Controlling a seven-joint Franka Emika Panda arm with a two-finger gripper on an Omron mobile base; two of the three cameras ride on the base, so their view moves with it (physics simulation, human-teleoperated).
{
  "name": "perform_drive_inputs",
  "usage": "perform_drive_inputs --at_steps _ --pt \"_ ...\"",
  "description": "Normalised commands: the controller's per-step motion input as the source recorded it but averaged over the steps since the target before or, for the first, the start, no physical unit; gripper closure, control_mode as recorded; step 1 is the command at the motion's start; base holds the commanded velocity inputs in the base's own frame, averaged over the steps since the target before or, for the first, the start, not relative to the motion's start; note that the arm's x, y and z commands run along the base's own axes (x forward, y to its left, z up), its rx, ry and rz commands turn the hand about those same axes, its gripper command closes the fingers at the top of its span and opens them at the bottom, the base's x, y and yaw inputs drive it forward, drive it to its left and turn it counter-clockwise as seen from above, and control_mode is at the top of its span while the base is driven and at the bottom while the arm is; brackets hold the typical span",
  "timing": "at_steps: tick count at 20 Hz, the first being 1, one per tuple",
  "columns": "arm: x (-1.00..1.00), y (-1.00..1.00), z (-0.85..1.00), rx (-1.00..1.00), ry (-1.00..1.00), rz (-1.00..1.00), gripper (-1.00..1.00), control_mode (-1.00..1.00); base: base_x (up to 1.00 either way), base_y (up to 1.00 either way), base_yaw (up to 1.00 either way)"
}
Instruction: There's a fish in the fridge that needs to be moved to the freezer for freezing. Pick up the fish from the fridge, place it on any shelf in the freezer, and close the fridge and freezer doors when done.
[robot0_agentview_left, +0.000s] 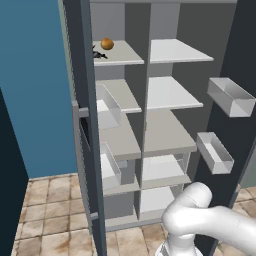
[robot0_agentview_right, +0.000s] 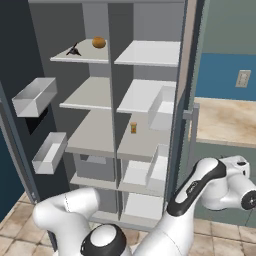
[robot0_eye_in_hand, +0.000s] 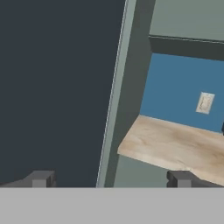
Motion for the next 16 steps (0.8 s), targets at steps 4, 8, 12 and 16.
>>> perform_drive_inputs --at_steps 4,8,12,16 --pt "0.01 0.74 -0.07 0.00 0.00 0.00 -1.00 -1.00 0.00 0.00 0.00" --pt "-0.01 0.87 -0.05 0.03 0.00 0.05 -1.00 -1.00 0.00 0.00 0.00" --pt "0.23 1.00 -0.01 0.00 0.00 0.00 -1.00 -1.00 0.00 0.00 0.00" --pt "0.42 1.00 -0.06 0.00 0.00 0.00 -1.00 -1.00 0.00 0.00 0.00"
